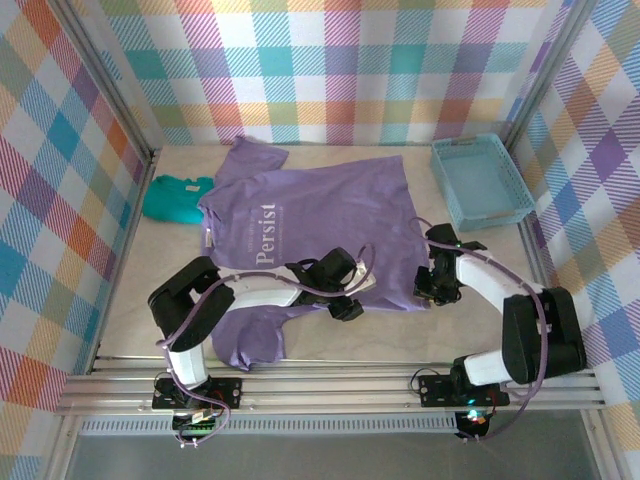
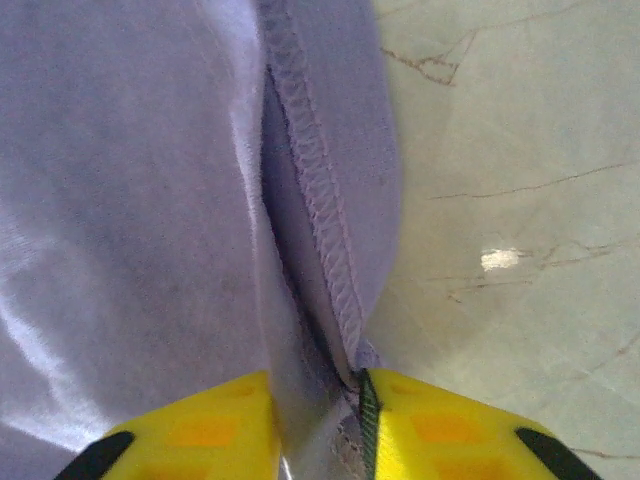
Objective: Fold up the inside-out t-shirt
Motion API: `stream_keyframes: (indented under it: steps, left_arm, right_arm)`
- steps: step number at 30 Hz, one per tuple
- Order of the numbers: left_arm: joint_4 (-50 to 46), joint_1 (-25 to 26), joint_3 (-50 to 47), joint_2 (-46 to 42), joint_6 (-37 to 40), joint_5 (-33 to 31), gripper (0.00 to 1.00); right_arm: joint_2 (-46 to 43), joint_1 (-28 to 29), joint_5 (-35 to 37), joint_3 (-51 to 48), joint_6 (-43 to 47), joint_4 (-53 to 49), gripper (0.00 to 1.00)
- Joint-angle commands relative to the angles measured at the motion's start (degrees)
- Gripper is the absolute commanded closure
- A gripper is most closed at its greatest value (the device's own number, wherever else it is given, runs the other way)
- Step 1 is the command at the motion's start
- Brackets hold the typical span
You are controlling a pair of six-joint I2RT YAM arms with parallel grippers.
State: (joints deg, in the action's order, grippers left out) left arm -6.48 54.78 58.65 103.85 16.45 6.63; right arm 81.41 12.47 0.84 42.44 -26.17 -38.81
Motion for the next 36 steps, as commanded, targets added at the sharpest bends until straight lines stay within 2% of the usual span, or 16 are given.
stream_keyframes:
  steps: [1, 3, 7, 9, 14, 20, 25, 29, 31, 36]
  left_arm:
    - [-7.60, 0.50, 2.84, 1.77, 2.80, -2.73, 0.42]
    - [-10.58, 0.50, 3.80, 2.88, 2.81, -4.81, 0.52]
    - [-13.42, -0.12, 5.24, 4.07, 1.64, -7.60, 0.89]
    - [-14.10, -1.21, 5.51, 3.30, 0.11, -7.34, 1.00]
    - [-12.62, -6.27, 1.81, -3.41, -4.35, -1.26, 1.00]
    - [-6.26, -9.98, -2.74, -7.88, -9.27, 8.41, 1.00]
    - [-3.09, -12.16, -3.49, -8.01, -13.14, 13.03, 1.00]
    - [-2.10, -12.97, -3.18, -7.58, -15.08, 15.25, 1.00]
    - [-1.44, -13.24, -3.11, -7.09, -15.83, 16.24, 1.00]
    - [-1.55, -13.52, -2.15, -6.10, -16.16, 17.36, 1.00]
  right_arm:
    - [3.10, 0.27, -0.78, 3.14, 0.88, 0.84, 0.79]
    - [4.24, 0.18, -0.05, 4.76, 1.92, -0.08, 0.87]
    - [4.81, 0.10, 1.26, 9.12, 4.88, -2.77, 0.95]
    - [5.22, 0.10, 0.76, 11.27, 6.65, -3.76, 0.98]
    - [8.82, 0.10, -1.73, 16.81, 12.04, -4.93, 1.00]
    - [19.60, 0.49, -7.25, 26.41, 16.50, -1.35, 0.98]
    - [28.07, 0.54, 1.81, 35.81, 14.60, -6.08, 0.88]
    - [24.03, 0.72, 1.31, 31.93, 13.49, -5.25, 0.75]
    - [19.15, 0.80, -1.17, 27.47, 12.53, -3.62, 0.67]
    - [9.37, 1.61, -6.70, 16.79, 8.78, 1.25, 0.55]
